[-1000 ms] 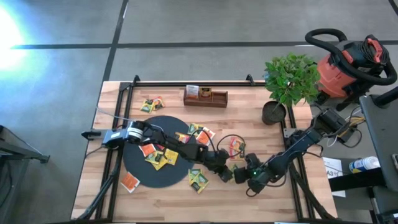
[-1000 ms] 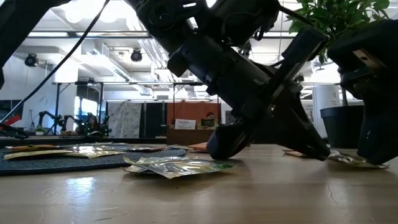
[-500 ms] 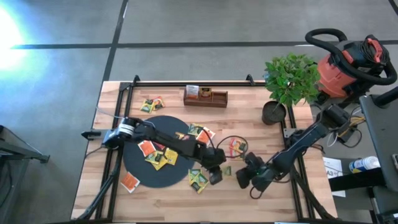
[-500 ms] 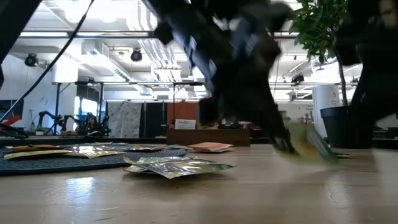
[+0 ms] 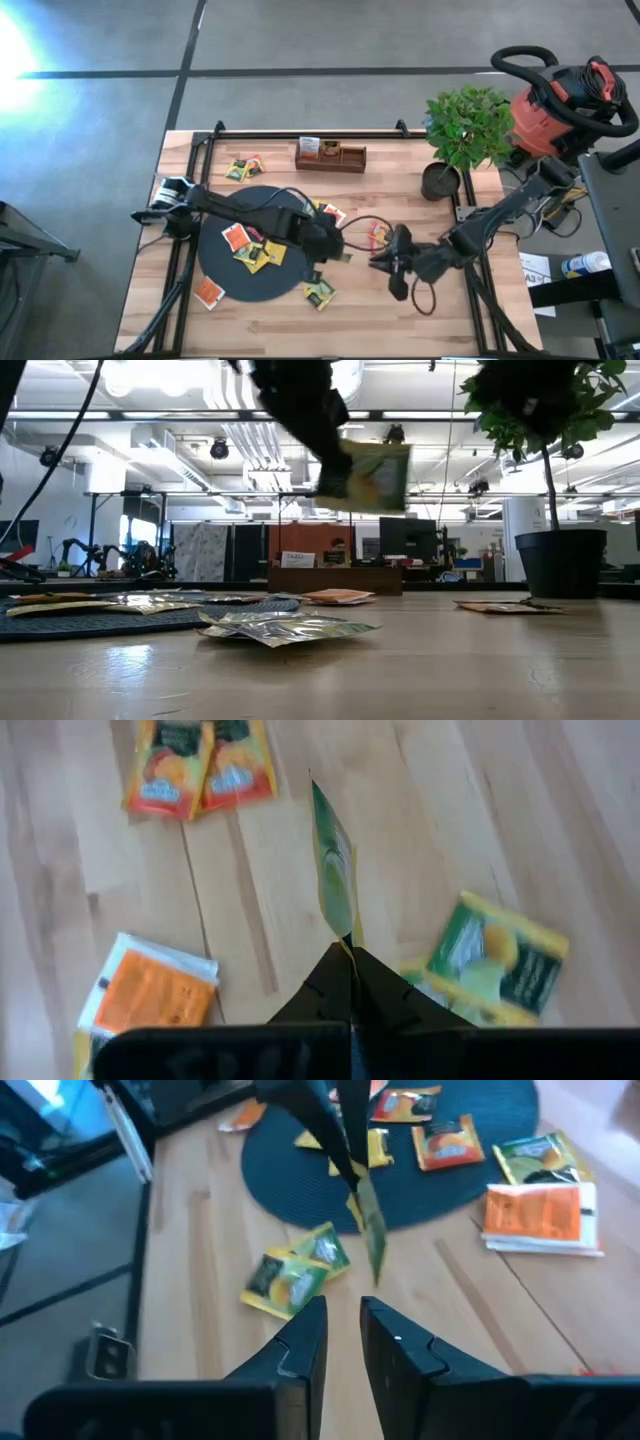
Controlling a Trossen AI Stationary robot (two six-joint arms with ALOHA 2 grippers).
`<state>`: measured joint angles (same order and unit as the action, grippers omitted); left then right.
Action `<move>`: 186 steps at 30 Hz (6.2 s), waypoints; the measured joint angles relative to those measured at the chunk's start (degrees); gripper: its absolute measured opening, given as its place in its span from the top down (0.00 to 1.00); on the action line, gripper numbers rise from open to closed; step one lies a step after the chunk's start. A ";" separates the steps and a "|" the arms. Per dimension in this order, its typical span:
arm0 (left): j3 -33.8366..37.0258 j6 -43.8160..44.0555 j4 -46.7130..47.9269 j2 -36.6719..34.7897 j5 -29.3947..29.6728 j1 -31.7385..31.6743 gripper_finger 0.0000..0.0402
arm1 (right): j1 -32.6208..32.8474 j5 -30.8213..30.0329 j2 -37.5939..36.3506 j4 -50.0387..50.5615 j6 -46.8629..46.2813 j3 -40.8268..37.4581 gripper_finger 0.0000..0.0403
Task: Pick & Place Tea
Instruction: Put the green tea bag into the right section of the wooden organizer
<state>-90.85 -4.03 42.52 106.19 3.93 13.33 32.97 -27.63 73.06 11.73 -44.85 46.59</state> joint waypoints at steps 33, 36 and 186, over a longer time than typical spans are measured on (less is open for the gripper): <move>-3.58 -0.07 1.04 0.77 2.11 1.42 1.00 | -6.80 2.19 11.71 14.98 17.80 17.53 0.56; -3.61 -0.03 -1.35 0.77 1.75 1.47 1.00 | -6.73 2.38 12.89 14.39 18.36 17.78 0.56; 24.16 6.81 -52.25 -13.91 -15.73 -34.15 1.00 | -14.77 -9.39 -2.88 -12.31 2.08 -0.22 0.60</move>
<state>-66.69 2.78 -9.72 92.28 -11.81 -20.82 18.20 -37.02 70.18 -0.59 -42.77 46.37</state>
